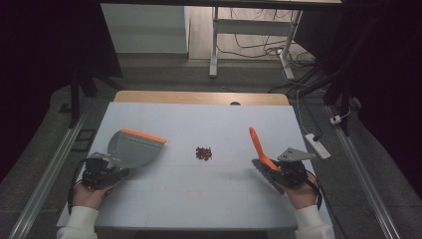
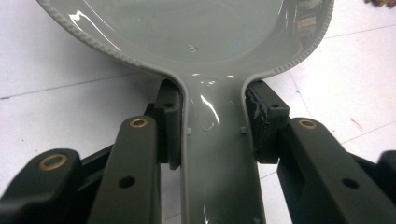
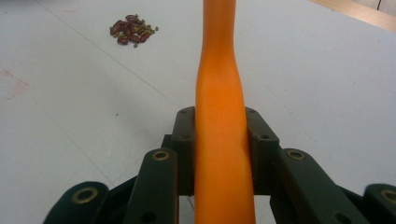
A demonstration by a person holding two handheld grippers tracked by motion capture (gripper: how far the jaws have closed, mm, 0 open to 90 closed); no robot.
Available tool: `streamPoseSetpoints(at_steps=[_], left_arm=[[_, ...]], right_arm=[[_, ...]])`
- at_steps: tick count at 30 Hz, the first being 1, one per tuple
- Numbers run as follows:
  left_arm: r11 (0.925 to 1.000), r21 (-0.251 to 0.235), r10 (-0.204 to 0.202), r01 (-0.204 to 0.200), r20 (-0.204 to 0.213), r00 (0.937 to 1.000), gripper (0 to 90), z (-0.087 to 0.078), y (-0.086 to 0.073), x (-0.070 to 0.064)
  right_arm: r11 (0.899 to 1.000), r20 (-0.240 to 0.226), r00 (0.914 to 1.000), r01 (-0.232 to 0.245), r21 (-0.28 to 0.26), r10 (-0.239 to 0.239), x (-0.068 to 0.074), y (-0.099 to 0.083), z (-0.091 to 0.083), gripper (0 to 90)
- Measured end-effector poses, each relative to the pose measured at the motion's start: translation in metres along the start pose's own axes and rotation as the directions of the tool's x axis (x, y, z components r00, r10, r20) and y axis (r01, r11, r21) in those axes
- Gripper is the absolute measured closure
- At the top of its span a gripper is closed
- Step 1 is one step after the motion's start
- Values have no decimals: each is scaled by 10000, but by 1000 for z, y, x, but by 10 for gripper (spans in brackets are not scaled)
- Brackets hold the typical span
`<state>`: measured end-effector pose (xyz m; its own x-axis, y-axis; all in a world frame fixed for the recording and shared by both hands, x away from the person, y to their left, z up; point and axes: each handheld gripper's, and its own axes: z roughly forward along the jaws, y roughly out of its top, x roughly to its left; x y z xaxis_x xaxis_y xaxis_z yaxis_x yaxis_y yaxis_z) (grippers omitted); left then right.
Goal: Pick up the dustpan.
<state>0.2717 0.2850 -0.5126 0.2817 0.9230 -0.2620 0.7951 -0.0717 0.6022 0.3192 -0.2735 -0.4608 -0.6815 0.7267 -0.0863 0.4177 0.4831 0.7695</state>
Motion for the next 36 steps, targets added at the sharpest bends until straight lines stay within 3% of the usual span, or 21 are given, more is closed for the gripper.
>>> streamPoseSetpoints(at_steps=[21, 26, 29, 30, 31, 33, 36], left_arm=[[9925, -772, 986, -949, 463, 9940, 617, -7, 2, 0], [9844, -1010, 1527, -1442, 826, 9848, 617, -6, 8, -2], [9776, -1171, 1869, -1752, 985, 9774, 617, -4, 12, -4], [9736, -1286, 2037, -1886, 1170, 9720, 618, -4, 14, -6], [9736, -1286, 2037, -1886, 1170, 9720, 617, -4, 14, -6], [9669, -1411, 2317, -2127, 1356, 9633, 617, -5, 16, -8], [9651, -1439, 2396, -2188, 1477, 9596, 617, -4, 16, -10]], right_arm=[[10000, 9, 10000, 41, 51, -41, 0, -1, 1, 699], [9999, 91, 9999, -112, -78, 113, 0, 0, 0, 698], [9998, 99, 9998, -151, -144, 152, 0, 2, 0, 698], [9997, 118, 9997, -199, -158, 200, 1, 4, 1, 699], [9996, 153, 9996, -232, -152, 234, 1, 5, 1, 699], [9995, 222, 9994, -264, -145, 267, 2, 6, 2, 698], [9994, 314, 9991, -294, -172, 299, 4, 7, 2, 698]])
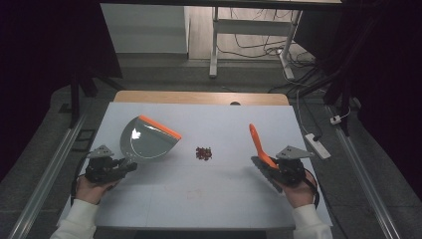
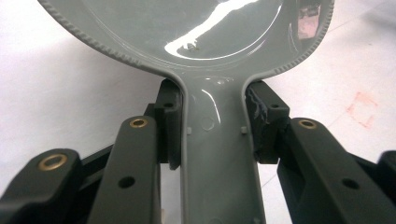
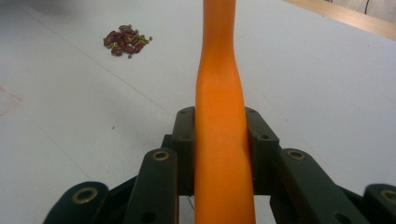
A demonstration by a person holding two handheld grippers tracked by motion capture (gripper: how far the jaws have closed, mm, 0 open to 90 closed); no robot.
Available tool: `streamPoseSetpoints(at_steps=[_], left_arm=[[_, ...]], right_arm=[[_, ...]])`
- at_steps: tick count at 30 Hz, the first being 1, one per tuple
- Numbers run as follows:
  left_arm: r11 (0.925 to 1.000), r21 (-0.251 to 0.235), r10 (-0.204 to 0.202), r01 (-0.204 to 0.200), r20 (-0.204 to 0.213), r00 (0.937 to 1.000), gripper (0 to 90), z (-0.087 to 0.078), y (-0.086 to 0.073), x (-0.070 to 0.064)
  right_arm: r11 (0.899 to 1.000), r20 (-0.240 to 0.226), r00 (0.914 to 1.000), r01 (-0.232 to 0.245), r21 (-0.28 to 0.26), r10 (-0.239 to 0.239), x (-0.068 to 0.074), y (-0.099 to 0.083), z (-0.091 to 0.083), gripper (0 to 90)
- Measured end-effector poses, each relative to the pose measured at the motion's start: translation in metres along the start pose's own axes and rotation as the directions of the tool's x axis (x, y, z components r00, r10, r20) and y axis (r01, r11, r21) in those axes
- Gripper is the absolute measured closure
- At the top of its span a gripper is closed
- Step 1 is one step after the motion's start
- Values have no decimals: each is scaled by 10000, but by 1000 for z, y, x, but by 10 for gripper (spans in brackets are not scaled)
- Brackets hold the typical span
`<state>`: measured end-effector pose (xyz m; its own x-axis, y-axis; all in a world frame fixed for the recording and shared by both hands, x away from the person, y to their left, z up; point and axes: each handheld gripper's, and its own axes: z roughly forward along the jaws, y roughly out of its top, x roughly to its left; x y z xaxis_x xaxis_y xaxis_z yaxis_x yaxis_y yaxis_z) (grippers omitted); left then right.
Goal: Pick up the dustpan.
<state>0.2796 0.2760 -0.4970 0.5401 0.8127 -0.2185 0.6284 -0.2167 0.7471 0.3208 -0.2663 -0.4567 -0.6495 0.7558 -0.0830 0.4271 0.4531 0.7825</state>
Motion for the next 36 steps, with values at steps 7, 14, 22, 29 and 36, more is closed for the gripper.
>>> streamPoseSetpoints(at_steps=[7, 14, 22, 29, 36], left_arm=[[9978, 236, 613, -617, 144, 9980, 616, 5, 2, -10], [9943, 275, 1019, -1032, 451, 9938, 616, 1, 0, -18], [9866, 515, 1493, -1545, 933, 9844, 616, 6, 0, -29], [9762, 1121, 1715, -1854, 1228, 9775, 616, 12, -1, -34], [9645, 1471, 1946, -2195, 1666, 9666, 616, 15, -1, -38]], right_arm=[[9996, 20, 9998, -215, -195, 216, -1, -1, -4, 699], [9992, -126, 9995, -287, -268, 283, -3, -2, -1, 698], [9997, -165, 9998, -128, -185, 125, -1, -3, 0, 698], [9999, -200, 9998, -39, -113, 37, 1, -3, 2, 698], [10000, -265, 9996, 6, -51, -7, 2, -3, 3, 698]])
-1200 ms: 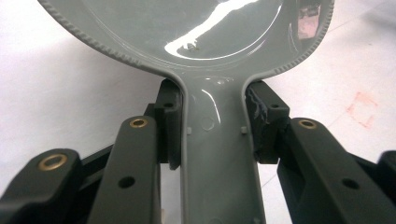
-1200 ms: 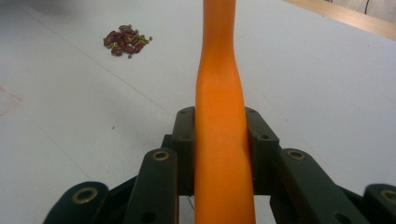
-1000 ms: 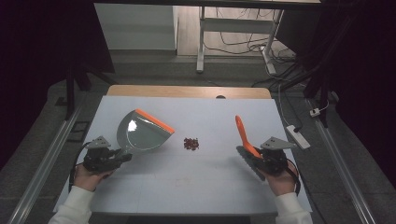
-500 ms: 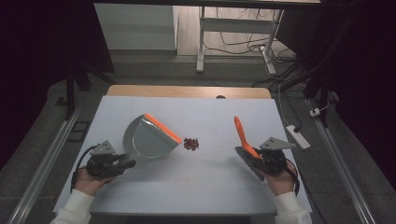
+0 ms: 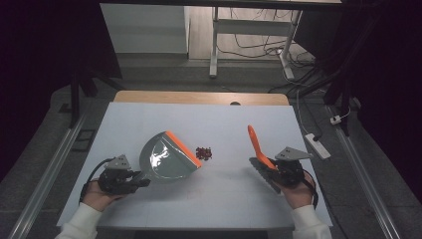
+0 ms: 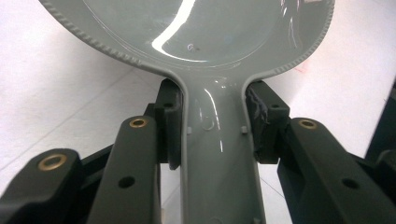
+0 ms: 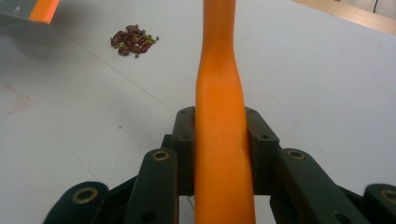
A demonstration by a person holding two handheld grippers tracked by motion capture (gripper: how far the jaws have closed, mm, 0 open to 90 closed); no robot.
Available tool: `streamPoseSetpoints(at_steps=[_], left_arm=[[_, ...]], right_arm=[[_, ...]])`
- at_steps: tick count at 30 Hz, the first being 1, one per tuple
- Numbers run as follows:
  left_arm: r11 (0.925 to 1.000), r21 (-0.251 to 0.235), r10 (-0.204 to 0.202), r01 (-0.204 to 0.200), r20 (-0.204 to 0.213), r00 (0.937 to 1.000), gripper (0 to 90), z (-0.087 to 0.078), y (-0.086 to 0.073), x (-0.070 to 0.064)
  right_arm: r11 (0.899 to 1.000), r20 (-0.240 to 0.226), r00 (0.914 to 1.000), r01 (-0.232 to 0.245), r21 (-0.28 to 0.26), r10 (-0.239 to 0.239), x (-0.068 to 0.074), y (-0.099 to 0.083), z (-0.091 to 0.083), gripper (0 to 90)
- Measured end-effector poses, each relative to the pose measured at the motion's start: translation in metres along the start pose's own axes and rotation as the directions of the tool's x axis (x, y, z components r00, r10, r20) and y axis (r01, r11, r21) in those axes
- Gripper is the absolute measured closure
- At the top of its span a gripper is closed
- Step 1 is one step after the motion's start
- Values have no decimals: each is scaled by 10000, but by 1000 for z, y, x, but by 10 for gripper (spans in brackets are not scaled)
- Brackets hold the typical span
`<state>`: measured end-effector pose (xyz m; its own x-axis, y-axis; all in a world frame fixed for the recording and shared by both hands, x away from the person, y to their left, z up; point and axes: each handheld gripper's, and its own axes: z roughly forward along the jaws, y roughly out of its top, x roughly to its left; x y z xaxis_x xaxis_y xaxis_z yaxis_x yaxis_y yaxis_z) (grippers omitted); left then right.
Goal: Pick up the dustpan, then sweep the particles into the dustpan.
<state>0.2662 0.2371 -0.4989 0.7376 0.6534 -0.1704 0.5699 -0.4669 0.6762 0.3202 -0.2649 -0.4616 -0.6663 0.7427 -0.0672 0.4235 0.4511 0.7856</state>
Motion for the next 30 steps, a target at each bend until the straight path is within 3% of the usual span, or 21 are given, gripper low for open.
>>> streamPoseSetpoints(at_steps=[8, 19, 26, 30], left_arm=[[9993, 318, 192, -203, 332, 9993, 616, 5, 1, -3], [9967, 773, 217, -242, 328, 9992, 616, 14, 2, -3], [9962, 851, 155, -200, 524, 9985, 616, 21, 7, 3], [9956, 915, 149, -206, 619, 9980, 616, 22, 13, 11]], right_arm=[[10000, -32, 10000, 47, 22, -47, -1, -1, 0, 698], [9998, -11, 9999, 146, -163, -147, 3, 7, 3, 699], [9980, -253, 9978, 609, -160, -612, 10, 28, 23, 698], [9973, -464, 9964, 693, -247, -704, 13, 51, 38, 698]])
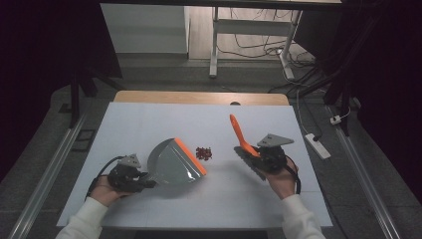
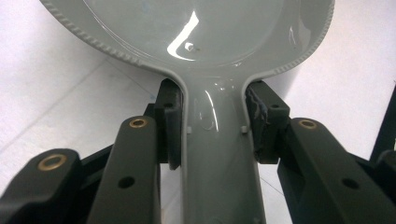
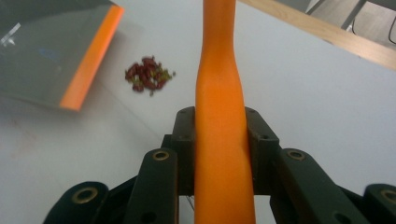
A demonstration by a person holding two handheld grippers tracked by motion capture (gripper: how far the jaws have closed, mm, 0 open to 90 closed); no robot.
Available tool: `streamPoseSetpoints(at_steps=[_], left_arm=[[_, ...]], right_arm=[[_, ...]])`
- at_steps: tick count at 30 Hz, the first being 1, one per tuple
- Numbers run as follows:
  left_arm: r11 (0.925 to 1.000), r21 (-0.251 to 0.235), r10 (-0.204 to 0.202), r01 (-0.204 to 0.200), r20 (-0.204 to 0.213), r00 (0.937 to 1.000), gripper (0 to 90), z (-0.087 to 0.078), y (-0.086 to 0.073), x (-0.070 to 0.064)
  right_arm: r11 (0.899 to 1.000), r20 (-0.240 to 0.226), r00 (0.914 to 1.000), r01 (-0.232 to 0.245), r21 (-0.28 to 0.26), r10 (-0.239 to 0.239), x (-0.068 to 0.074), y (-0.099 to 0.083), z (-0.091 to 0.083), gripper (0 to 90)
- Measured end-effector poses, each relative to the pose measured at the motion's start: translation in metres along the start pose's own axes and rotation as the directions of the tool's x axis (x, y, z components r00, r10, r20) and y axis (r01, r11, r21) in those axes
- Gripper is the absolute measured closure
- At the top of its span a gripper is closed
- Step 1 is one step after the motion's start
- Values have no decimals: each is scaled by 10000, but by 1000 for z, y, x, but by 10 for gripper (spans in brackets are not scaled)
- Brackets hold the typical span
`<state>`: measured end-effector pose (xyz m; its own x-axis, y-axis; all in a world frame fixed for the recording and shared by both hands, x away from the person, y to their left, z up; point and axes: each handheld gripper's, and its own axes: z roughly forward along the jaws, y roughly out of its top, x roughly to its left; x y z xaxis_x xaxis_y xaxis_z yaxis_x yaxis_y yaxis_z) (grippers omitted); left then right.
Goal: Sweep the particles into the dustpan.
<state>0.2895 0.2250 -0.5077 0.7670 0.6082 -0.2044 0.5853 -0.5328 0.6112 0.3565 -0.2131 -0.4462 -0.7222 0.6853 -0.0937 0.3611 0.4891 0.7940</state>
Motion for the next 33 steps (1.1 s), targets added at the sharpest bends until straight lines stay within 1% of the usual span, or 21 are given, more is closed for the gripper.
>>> streamPoseSetpoints(at_steps=[1, 2, 4, 5, 8, 9, 11, 12, 13, 14, 15, 16, 17, 18, 22, 25, 26, 33], left_arm=[[10000, -10, -26, 26, 34, 10000, 616, 0, 2, 3], [10000, -10, -26, 26, 34, 10000, 616, 0, 2, 3], [10000, -56, -76, 77, 71, 9999, 616, 0, 2, 5], [10000, -42, -50, 50, 53, 10000, 616, -1, 2, 5], [10000, -4, -10, 10, -9, 10000, 616, -4, -1, 3], [10000, -12, -15, 15, -42, 10000, 615, -5, -1, 2], [10000, -43, -4, 4, -17, 10000, 615, -6, -3, 0], [10000, -63, -17, 17, 36, 10000, 615, -6, -3, -1], [10000, -64, 10, -10, 44, 10000, 615, -5, -3, -2], [10000, -52, 40, -39, 75, 10000, 615, -4, -3, -2], [10000, -42, 47, -46, 65, 10000, 615, -4, -3, -2], [10000, 21, 83, -83, 67, 9999, 615, -3, -2, -2], [9999, 49, 91, -91, 62, 9999, 615, -2, -2, -2], [9999, 70, 99, -100, 49, 9999, 615, -2, -2, -2], [9999, 98, 82, -83, 37, 10000, 615, 0, -3, -2], [9999, 139, 22, -23, 57, 10000, 615, 1, -2, 0], [9998, 172, 47, -47, 15, 10000, 615, 1, -2, 0], [9997, 250, 78, -80, 85, 9999, 615, 4, -1, 0]], right_arm=[[10000, 6, 10000, 26, 27, -26, 0, 4, 2, 698], [10000, 6, 10000, 26, 27, -26, 0, 4, 2, 698], [10000, -16, 10000, 49, 65, -49, 1, 15, 9, 698], [10000, -45, 10000, -17, 49, 17, 2, 20, 12, 698], [9998, -258, 9996, -131, -133, 128, 6, 32, 21, 699], [9993, -418, 9990, -148, -343, 134, 9, 37, 29, 698], [9980, -473, 9987, -231, -589, 203, 10, 39, 35, 698], [9980, -473, 9987, -231, -589, 203, 10, 39, 35, 698], [9969, -620, 9972, -455, -646, 415, 10, 41, 41, 698], [9975, -678, 9971, -395, -586, 355, 10, 43, 46, 698], [9982, -592, 9979, -280, -528, 249, 11, 44, 50, 698], [9986, -690, 9974, -255, -461, 223, 11, 46, 57, 698], [9986, -690, 9974, -255, -461, 223, 11, 46, 57, 698], [9991, -720, 9973, -195, -375, 167, 11, 47, 63, 698], [9994, -778, 9968, -231, -263, 210, 11, 45, 67, 698], [9996, -734, 9971, -228, -133, 218, 10, 43, 69, 698], [9997, -713, 9973, -204, -142, 194, 10, 43, 70, 698], [9998, -662, 9976, -179, 46, 181, 9, 42, 77, 698]])
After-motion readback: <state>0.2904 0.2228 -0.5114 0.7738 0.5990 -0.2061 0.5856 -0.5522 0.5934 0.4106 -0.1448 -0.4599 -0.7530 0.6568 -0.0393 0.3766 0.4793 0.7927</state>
